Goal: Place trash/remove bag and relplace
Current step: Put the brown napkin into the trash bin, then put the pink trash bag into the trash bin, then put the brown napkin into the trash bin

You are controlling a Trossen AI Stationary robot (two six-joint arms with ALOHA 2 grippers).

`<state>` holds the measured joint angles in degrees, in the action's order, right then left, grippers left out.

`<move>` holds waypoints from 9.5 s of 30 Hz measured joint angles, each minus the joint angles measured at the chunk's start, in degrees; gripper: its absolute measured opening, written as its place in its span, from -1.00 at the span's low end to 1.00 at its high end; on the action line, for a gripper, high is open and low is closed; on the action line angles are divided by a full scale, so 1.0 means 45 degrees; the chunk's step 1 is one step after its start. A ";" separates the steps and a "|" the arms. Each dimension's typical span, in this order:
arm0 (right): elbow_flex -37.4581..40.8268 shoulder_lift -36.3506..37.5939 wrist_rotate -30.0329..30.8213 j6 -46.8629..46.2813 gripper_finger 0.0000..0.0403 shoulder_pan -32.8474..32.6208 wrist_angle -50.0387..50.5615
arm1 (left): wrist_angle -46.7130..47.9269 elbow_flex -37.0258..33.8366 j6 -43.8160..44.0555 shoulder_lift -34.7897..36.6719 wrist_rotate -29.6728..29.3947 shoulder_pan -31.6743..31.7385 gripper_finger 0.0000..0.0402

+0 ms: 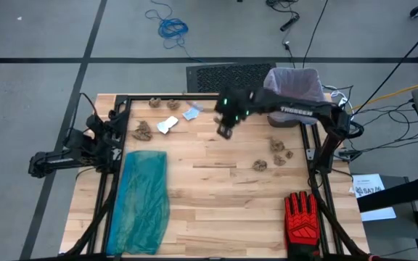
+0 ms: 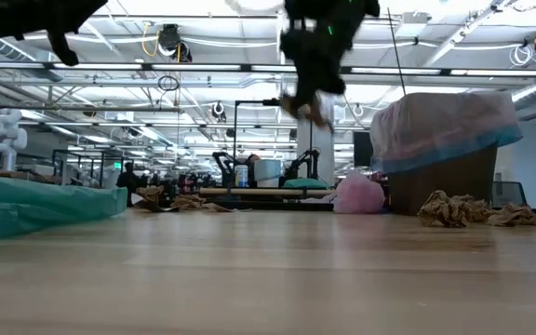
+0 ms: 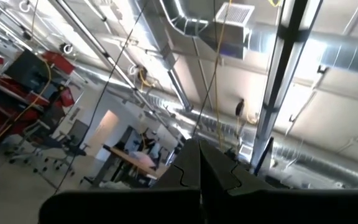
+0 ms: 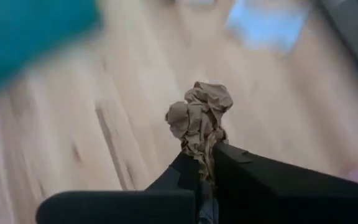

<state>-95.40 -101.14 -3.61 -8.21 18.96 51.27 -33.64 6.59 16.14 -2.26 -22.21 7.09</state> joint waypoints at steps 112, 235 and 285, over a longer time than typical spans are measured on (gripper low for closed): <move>-0.7017 -0.7499 -0.2867 0.2923 -0.90 0.3039 0.8606 | -0.0701 0.0002 0.0015 0.0000 0.0217 0.0000 -1.00; -0.1554 -0.0525 0.2427 -0.2603 -1.00 0.8038 0.8604 | -0.0696 0.0005 0.0015 -0.0003 0.0407 0.0000 -1.00; -0.8669 -0.0252 -0.3758 0.0216 -0.05 0.4730 0.6374 | -0.0657 0.0005 0.0029 -0.0004 0.0159 0.0000 -1.00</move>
<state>-134.41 -102.28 -20.52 -7.23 40.25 79.95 -36.60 6.61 16.27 -2.28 -21.50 7.09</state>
